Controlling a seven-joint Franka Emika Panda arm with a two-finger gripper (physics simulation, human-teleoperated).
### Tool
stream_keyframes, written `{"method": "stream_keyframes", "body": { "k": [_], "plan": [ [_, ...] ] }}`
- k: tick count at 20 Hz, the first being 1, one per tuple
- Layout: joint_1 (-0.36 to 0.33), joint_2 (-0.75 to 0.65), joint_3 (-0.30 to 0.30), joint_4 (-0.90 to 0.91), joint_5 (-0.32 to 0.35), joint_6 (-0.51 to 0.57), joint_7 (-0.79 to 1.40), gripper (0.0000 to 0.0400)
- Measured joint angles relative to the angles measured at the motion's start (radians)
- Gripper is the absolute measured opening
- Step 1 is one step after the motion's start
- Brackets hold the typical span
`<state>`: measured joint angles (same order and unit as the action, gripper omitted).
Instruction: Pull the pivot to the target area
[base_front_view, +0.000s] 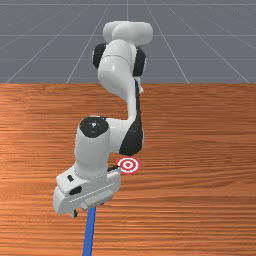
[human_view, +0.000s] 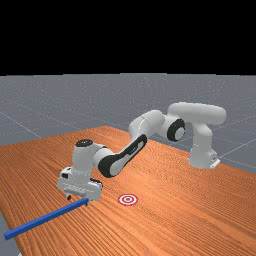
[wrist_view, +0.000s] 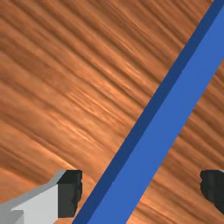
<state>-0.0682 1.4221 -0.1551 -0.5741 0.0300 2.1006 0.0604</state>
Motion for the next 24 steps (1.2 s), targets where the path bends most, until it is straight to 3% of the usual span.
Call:
{"method": "stream_keyframes", "body": {
  "k": [4, 5, 7, 8, 9, 10, 11, 12, 13, 14, 16, 17, 19, 20, 23, 24],
  "plan": [
    [0.000, 0.000, 0.000, 0.000, 0.000, 0.000, 0.000, 0.0400],
    [0.021, -0.002, -0.037, -0.010, -0.031, 0.012, 0.035, 0.0400],
    [0.000, 0.014, -0.002, 0.025, -0.002, -0.007, 0.003, 0.0399],
    [0.000, 0.014, -0.002, 0.025, -0.002, -0.007, 0.003, 0.0244],
    [0.000, 0.014, -0.002, 0.025, -0.002, -0.007, 0.003, 0.0169],
    [-0.001, 0.014, -0.003, 0.025, -0.002, -0.007, 0.003, 0.0137],
    [0.020, -0.002, -0.040, -0.011, -0.033, 0.013, 0.036, 0.0100],
    [0.023, -0.008, -0.041, -0.022, -0.035, 0.016, 0.038, 0.0102],
    [0.014, -0.063, -0.008, -0.131, -0.004, 0.104, 0.008, 0.0096],
    [0.014, -0.017, -0.021, -0.033, -0.017, 0.021, 0.018, 0.0095],
    [0.007, -0.040, -0.004, -0.074, -0.002, 0.036, 0.001, 0.0095],
    [-0.042, -0.066, 0.085, -0.111, 0.075, 0.018, -0.081, 0.0097],
    [-0.069, -0.216, 0.134, -0.387, 0.119, 0.124, -0.143, 0.0098],
    [-0.038, -0.296, 0.090, -0.543, 0.081, 0.225, -0.111, 0.0095],
    [-0.037, -0.448, 0.088, -0.835, 0.081, 0.368, -0.129, 0.0095],
    [0.023, -0.479, 0.014, -0.906, 0.050, 0.413, -0.017, 0.0095]
  ]
}}
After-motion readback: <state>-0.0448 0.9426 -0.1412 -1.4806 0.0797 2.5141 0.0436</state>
